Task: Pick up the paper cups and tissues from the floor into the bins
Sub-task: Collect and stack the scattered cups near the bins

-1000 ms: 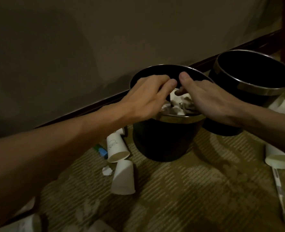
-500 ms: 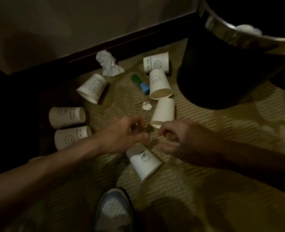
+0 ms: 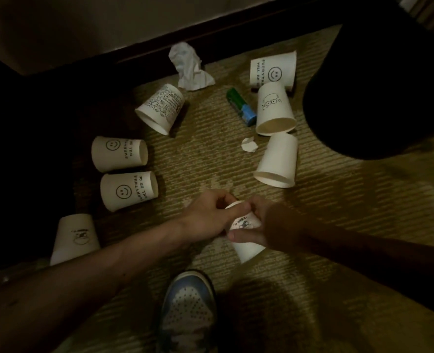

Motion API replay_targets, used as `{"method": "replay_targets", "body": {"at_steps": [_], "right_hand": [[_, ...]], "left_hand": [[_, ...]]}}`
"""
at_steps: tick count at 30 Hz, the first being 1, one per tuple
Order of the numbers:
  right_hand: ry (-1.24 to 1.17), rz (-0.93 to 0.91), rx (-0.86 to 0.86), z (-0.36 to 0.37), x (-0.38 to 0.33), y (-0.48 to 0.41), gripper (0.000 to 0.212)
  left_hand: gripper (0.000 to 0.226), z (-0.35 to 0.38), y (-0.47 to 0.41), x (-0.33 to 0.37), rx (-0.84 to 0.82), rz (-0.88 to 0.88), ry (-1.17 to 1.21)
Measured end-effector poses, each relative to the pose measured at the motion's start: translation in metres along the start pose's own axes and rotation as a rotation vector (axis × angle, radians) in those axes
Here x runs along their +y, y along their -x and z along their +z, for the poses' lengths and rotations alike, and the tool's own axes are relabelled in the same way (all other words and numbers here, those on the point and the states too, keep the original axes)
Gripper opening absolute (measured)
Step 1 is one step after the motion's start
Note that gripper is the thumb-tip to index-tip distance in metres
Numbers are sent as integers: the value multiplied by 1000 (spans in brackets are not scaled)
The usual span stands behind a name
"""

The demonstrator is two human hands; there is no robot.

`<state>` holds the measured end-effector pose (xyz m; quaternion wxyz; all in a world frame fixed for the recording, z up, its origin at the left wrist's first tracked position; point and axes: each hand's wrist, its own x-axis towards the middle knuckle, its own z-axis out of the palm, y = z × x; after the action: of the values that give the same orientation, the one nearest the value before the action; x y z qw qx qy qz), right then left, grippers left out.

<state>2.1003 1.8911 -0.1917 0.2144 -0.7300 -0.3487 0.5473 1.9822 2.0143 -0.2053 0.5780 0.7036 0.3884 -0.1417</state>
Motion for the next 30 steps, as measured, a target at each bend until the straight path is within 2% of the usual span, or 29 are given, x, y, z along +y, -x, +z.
{"method": "replay_targets", "body": {"at_steps": [2,4,7,10,12,16,19,22,24,27,30], "right_hand": [[-88,-30,33,-3,-3,-3,37],[-146,-21,93,-9,-5,-7,46],[-241,-2,141,-27,-7,-11,48],[-313,6,157,-47,-6,-7,45],[-364,21,156,-58,-2,-2,45],[-397,52,143,-70,12,6,27],[-381,57,130,-71,18,13,21],[-374,75,91,-72,22,18,26],[-374,84,77,-74,24,22,30],[-369,85,63,-79,27,29,30],[-476,109,56,-90,35,40,47]], "left_hand": [[25,-1,-6,4,8,69,47],[29,-5,-15,13,68,123,51],[51,-16,-32,32,213,105,24],[56,-23,-50,51,313,73,-18],[57,-21,-60,62,267,15,-28],[68,-9,-72,80,141,-82,-39],[75,5,-77,93,82,-116,-66],[73,23,-82,102,42,-144,-69],[64,33,-87,103,9,-152,-42],[55,40,-91,100,19,-94,-14],[47,39,-88,94,27,-52,16]]}}
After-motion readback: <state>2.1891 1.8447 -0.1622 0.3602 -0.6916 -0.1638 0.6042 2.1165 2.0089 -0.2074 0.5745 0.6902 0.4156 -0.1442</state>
